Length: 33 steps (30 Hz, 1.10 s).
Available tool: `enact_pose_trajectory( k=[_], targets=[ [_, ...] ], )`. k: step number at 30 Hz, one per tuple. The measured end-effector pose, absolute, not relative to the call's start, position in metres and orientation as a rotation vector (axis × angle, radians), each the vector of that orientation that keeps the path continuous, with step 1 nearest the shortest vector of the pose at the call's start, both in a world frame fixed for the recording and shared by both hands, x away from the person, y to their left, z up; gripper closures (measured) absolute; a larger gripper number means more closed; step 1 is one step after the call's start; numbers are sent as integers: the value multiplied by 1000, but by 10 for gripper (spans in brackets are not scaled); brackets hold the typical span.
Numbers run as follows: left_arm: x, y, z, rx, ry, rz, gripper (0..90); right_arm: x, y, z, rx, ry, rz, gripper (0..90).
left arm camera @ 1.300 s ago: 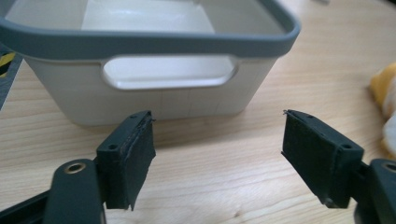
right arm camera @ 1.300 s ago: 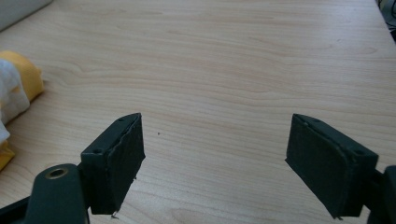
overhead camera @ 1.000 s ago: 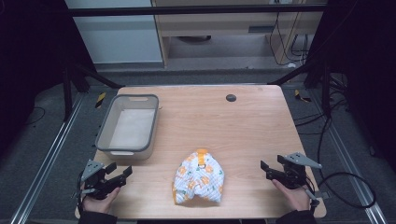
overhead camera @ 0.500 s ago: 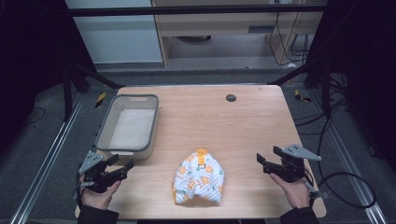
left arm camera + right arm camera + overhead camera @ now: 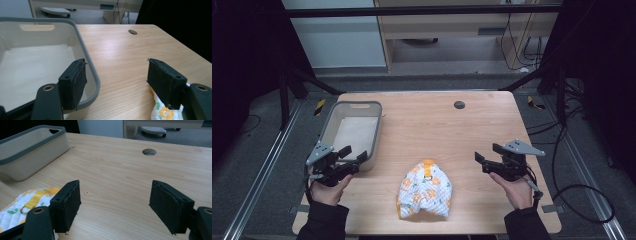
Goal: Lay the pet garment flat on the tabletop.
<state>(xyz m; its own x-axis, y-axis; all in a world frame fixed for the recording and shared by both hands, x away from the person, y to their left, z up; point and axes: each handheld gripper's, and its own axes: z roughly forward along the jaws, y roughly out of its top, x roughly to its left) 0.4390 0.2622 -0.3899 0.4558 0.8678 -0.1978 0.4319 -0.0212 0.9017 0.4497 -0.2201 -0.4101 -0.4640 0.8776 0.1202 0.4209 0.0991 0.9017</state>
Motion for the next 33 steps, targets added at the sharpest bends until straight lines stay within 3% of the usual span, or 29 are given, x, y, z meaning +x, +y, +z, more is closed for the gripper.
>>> enact_pose_trajectory(
  k=[17,33],
  targets=[
    [444,210,-425,1851,1060,461,317,446,-188,-432,1183,2068,1323,273],
    [445,177,-455,2017,1020,392,330,445,-154,-455,1112,2218,1310,349]
  ],
)
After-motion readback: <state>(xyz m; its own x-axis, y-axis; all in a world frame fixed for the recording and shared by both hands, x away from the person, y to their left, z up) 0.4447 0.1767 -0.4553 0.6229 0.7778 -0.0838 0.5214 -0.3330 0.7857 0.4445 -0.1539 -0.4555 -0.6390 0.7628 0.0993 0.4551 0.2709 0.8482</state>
